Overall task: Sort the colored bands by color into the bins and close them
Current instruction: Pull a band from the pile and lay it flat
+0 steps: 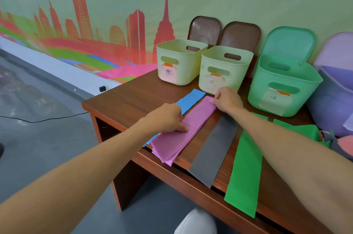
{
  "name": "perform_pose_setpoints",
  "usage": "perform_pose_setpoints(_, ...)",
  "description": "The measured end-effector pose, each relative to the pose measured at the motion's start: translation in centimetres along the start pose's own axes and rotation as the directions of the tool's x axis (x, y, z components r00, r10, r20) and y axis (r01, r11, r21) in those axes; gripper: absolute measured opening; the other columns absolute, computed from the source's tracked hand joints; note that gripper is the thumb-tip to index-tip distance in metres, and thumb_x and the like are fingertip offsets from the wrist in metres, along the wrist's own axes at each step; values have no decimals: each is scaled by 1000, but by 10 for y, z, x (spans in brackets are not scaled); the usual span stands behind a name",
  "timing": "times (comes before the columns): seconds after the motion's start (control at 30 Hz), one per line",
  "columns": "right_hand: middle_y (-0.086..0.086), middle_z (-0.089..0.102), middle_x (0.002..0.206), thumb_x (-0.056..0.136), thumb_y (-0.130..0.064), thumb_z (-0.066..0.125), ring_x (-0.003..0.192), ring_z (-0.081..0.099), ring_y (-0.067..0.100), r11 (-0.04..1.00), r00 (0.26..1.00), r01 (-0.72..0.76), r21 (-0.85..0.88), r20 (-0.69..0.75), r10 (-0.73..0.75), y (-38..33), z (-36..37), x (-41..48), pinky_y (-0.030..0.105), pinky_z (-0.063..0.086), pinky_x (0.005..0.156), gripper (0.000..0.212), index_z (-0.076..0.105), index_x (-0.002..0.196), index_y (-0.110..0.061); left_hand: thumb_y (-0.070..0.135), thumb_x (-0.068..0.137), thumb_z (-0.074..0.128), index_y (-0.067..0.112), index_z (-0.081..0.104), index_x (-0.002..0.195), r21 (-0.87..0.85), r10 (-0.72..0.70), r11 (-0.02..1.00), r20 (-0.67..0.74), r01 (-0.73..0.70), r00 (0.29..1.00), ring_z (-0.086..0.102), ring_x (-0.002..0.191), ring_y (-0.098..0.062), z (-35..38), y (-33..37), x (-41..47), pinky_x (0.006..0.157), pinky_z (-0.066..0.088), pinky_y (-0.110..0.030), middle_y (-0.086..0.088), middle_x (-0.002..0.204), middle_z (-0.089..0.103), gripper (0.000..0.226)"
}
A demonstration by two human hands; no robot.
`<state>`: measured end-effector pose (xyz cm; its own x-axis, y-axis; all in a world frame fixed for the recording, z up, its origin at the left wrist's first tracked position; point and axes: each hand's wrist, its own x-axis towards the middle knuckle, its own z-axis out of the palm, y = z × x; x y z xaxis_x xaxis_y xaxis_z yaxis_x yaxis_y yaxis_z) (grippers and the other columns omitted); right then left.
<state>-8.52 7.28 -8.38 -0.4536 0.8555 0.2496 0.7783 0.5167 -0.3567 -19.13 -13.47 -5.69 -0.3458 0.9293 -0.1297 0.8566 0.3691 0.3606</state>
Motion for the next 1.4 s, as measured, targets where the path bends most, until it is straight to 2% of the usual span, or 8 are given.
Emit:
perform_pose_setpoints(0.17, 12, 62, 106, 86, -28, 63, 96, 60, 31, 979, 995, 93, -181, -21, -98, -3, -8, -8, 33, 46, 70, 25, 63, 101, -8, 46, 79, 70, 18, 59, 108, 246, 80, 968, -131, -45, 988, 58, 93, -22, -3, 8, -5, 67, 42, -31, -1, 105, 58, 41)
perform_pose_setpoints(0.33, 10, 67, 103, 83, -13, 65, 95, 62, 26, 984, 987, 161, -79, 34, -159, 9, -44, -16, 33, 52, 81, 14, 72, 96, -12, 28, 82, 69, 20, 62, 106, 95, 286, 957, -159, -274, 945, 54, 92, -17, -1, 19, 2, 77, 46, -30, 2, 95, 53, 26)
perform_pose_setpoints(0.57, -4, 68, 91, 83, -23, 69, 90, 60, 12, 954, 932, 287, -83, 254, -258, 60, -116, -36, 21, 39, 76, 9, 73, 90, -19, 11, 86, 61, 14, 67, 96, -124, 422, 879, -247, -461, 872, 51, 69, 0, 17, 72, 13, 62, 37, -4, 7, 84, 59, 13)
perform_pose_setpoints(0.77, -5, 69, 85, 84, -22, 70, 80, 60, 6, 967, 940, 255, -3, 236, -247, 122, -156, -63, 14, 40, 67, 7, 73, 88, -17, 16, 88, 60, 19, 67, 98, -236, 455, 833, -222, -501, 862, 58, 80, -10, 45, 132, 22, 78, 47, -27, 4, 87, 65, 12)
perform_pose_setpoints(1.03, -13, 67, 77, 86, -22, 68, 70, 58, -4, 984, 966, 171, 56, 187, -178, 187, -180, -105, 5, 41, 62, 5, 72, 87, -20, 30, 92, 57, 18, 66, 102, -237, 487, 817, -206, -526, 849, 57, 89, -13, 84, 195, 31, 81, 44, -28, 1, 97, 64, 18)
perform_pose_setpoints(1.2, -8, 68, 89, 88, -28, 66, 84, 61, 7, 983, 964, 155, 97, 203, -172, 214, -181, -119, 20, 45, 79, 12, 72, 93, -18, 28, 89, 60, 17, 67, 96, -265, 468, 821, -192, -505, 862, 58, 85, -12, 91, 211, 35, 74, 43, -25, 4, 91, 64, 14)
perform_pose_setpoints(1.33, -13, 63, 80, 86, -40, 65, 75, 57, 5, 982, 979, 121, 142, 149, -142, 219, -189, -128, 21, 42, 72, 18, 63, 83, -22, 27, 88, 61, 17, 67, 91, -282, 459, 824, -177, -491, 871, 57, 85, -12, 92, 212, 39, 74, 43, -25, 3, 91, 65, 11)
perform_pose_setpoints(1.4, -6, 64, 74, 84, -46, 66, 67, 59, 8, 972, 958, 26, 233, 271, -90, 217, -194, -135, 23, 47, 67, 30, 62, 84, -16, 27, 88, 60, 18, 67, 93, -282, 452, 830, -164, -481, 877, 57, 86, -12, 92, 213, 38, 74, 42, -24, 3, 93, 65, 12)
